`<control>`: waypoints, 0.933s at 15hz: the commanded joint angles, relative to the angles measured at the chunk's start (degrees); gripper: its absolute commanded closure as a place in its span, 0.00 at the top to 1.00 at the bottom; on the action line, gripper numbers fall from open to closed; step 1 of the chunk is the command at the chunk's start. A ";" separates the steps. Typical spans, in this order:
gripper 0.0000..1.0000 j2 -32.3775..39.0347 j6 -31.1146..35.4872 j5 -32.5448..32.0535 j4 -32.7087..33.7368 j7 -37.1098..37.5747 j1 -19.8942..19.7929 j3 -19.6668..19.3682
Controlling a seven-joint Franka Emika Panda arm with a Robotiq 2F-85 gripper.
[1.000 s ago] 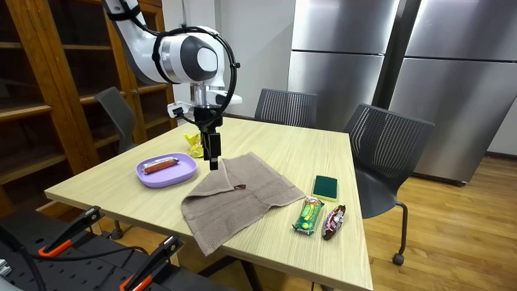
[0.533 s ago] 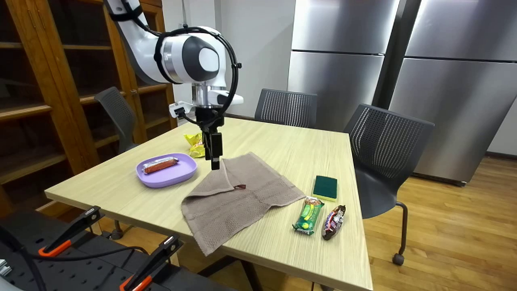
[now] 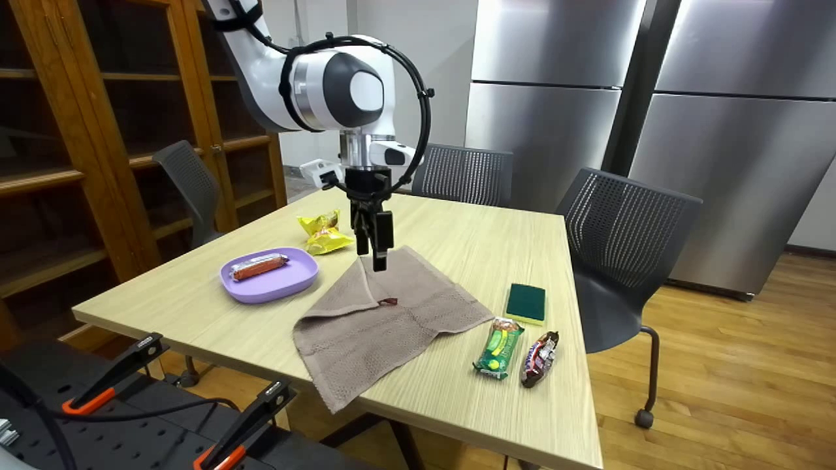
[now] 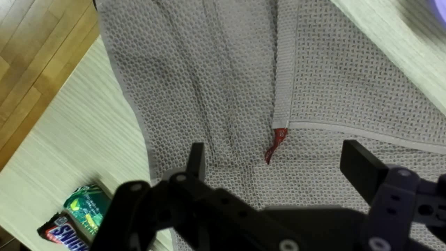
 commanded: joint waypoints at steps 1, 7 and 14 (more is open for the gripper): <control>1.00 1.38 0.34 0.01 1.89 -5.97 -2.55 0.06; 1.00 3.01 3.35 0.50 2.92 -15.94 -6.35 0.18; 1.00 5.55 6.37 3.08 4.64 -26.34 -12.03 1.10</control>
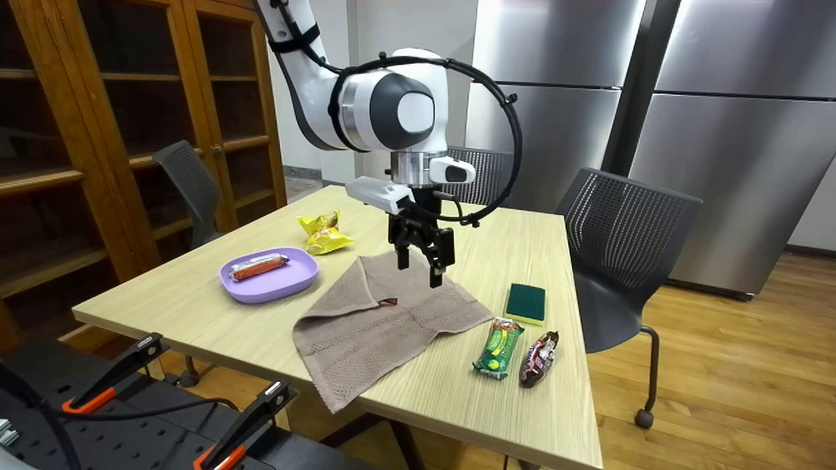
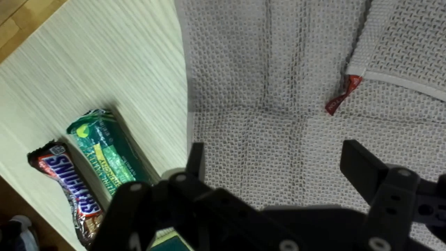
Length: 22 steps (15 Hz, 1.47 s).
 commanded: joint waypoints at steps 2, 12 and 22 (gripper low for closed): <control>1.00 2.01 1.66 2.18 2.27 -7.54 -4.60 1.38; 1.00 7.20 0.82 5.68 7.55 -18.42 -12.40 3.74; 1.00 12.02 1.24 4.91 11.29 -18.03 -14.28 2.38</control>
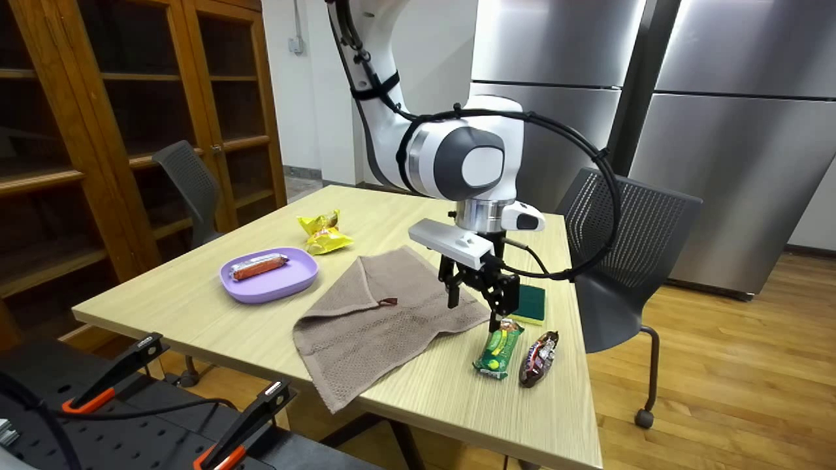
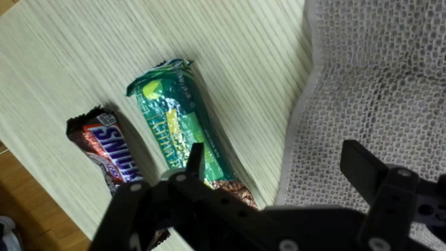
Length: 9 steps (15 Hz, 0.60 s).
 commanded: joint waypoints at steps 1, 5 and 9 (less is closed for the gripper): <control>1.00 1.39 -0.11 0.46 2.20 -1.15 -1.35 -0.04; 1.00 2.54 -0.37 0.46 3.45 -0.89 -1.95 -0.61; 1.00 3.56 -0.66 0.76 4.47 -1.06 -2.84 -0.52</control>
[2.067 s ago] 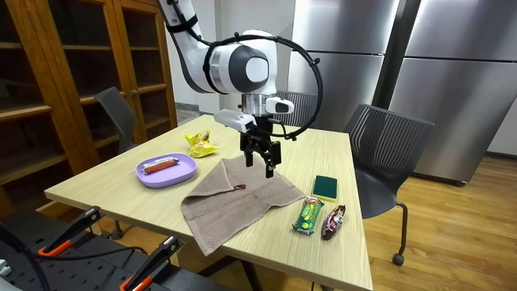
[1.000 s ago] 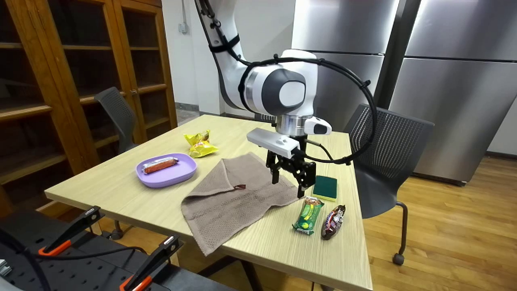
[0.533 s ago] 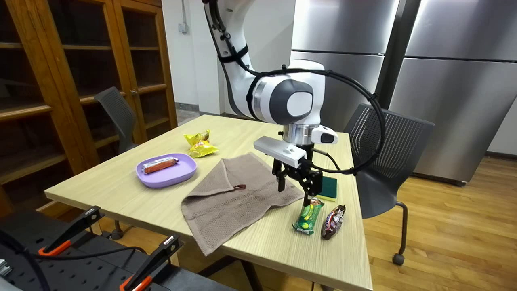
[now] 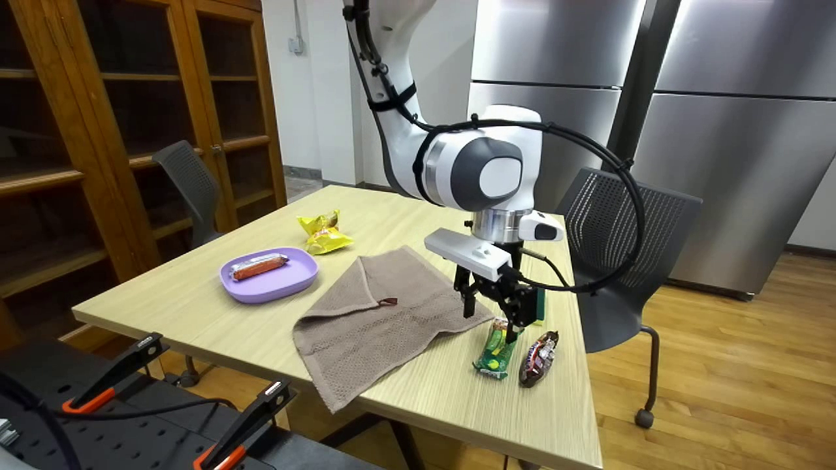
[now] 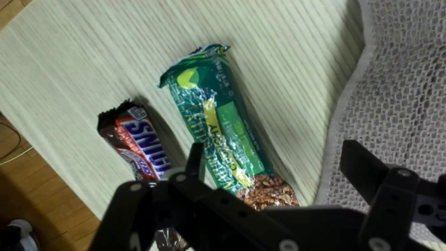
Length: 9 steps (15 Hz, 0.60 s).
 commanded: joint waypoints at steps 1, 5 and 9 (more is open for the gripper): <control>1.00 1.26 -0.64 0.85 2.02 -1.10 -1.46 0.54; 1.00 1.41 -0.79 1.45 2.36 -1.70 -2.98 0.99; 1.00 1.39 -0.69 1.40 2.11 -2.13 -3.69 1.26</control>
